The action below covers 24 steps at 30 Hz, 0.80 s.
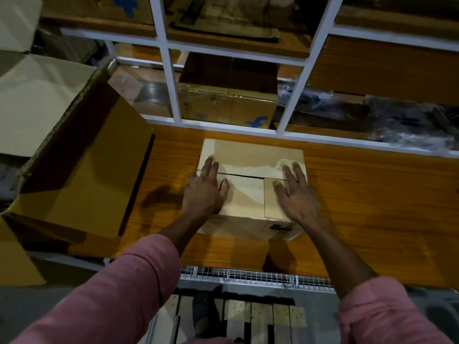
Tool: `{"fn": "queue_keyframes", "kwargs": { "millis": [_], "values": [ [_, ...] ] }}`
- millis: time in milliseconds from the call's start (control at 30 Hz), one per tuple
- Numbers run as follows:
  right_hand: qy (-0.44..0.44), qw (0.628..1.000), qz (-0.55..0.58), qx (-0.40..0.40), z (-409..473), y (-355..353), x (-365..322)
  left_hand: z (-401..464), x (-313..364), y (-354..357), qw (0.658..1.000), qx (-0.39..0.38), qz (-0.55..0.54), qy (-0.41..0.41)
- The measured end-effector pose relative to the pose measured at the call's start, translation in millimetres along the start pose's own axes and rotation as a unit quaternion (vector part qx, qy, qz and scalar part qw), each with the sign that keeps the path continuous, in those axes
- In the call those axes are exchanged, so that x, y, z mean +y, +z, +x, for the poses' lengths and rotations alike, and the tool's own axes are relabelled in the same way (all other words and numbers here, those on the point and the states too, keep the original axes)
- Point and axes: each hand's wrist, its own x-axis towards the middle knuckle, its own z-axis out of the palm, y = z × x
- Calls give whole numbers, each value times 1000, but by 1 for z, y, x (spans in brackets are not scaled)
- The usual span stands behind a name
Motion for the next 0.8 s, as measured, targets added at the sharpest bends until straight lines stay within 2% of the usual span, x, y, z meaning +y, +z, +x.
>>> {"fn": "queue_keyframes", "kwargs": {
  "millis": [333,533,667,800],
  "values": [
    [-1,1000,0,21,-2,6,4,11,0,0,1000,-12,5,24],
    [42,999,-9,31,-17,8,-2,21,-7,5,998,-42,14,47],
    [48,996,27,70,-37,11,-2,7,-5,-1,996,-58,27,62],
    [42,996,32,71,-49,10,-3,-7,-3,-8,996,-75,22,39]
  ]
}}
